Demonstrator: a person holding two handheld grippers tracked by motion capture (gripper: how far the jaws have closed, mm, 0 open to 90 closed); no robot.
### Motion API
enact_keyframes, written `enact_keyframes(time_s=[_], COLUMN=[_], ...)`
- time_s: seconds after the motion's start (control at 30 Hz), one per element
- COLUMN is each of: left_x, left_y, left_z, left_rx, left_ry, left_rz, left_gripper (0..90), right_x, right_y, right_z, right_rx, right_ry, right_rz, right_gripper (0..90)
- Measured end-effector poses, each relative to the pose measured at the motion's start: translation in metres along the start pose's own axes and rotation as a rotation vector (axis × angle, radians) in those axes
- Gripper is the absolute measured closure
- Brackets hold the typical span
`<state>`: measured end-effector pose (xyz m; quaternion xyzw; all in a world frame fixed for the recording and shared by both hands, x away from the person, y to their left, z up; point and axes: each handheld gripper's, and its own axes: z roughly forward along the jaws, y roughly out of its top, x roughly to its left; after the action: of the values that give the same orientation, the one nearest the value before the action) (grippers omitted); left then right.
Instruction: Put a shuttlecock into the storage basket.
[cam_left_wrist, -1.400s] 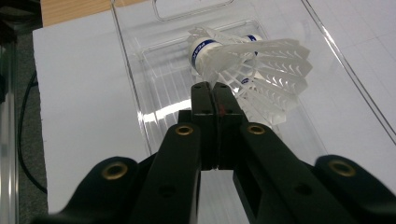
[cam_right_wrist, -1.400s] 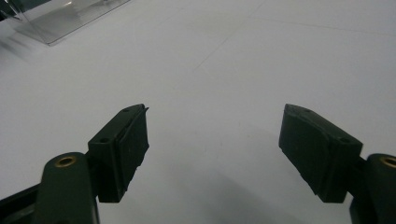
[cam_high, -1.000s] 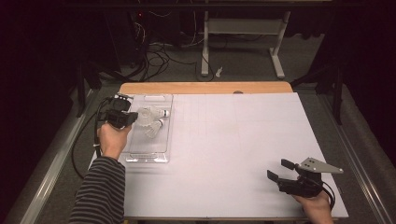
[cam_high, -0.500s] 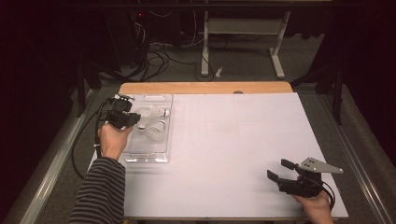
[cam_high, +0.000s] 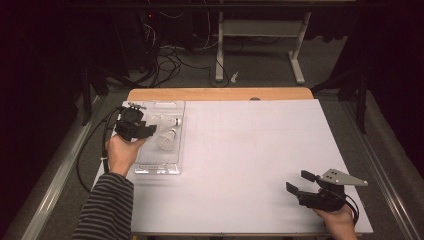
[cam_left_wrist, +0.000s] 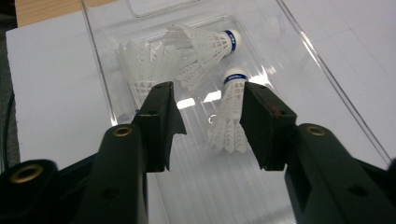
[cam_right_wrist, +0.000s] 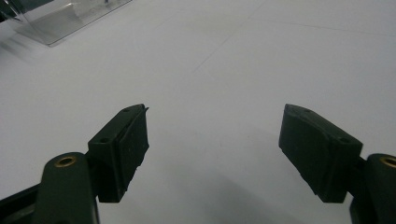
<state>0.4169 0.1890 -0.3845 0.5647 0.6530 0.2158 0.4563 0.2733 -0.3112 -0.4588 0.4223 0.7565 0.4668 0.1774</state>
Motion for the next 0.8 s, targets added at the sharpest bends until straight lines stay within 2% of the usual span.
enact_keyframes(time_s=[0.43, 0.57, 0.7, 0.8], left_x=[-0.007, -0.009, -0.011, -0.013], left_y=[-0.021, -0.029, -0.035, -0.040], left_z=[-0.032, -0.042, -0.052, -0.058], left_rx=[-0.041, -0.049, -0.059, -0.071], left_ry=[-0.081, -0.104, -0.140, -0.152], left_rz=[0.004, 0.012, -0.006, -0.003], left_gripper=[43.7, 42.8, 42.8, 42.1], right_x=[0.000, 0.000, 0.000, 0.000], right_y=[0.000, 0.000, 0.000, 0.000], right_z=[0.000, 0.000, 0.000, 0.000], right_rx=[0.000, 0.002, 0.001, 0.003], right_ry=[-0.002, -0.003, -0.002, -0.004], right_rz=[0.000, 0.000, 0.001, -0.001], right_gripper=[24.5, 24.5, 24.5, 24.5])
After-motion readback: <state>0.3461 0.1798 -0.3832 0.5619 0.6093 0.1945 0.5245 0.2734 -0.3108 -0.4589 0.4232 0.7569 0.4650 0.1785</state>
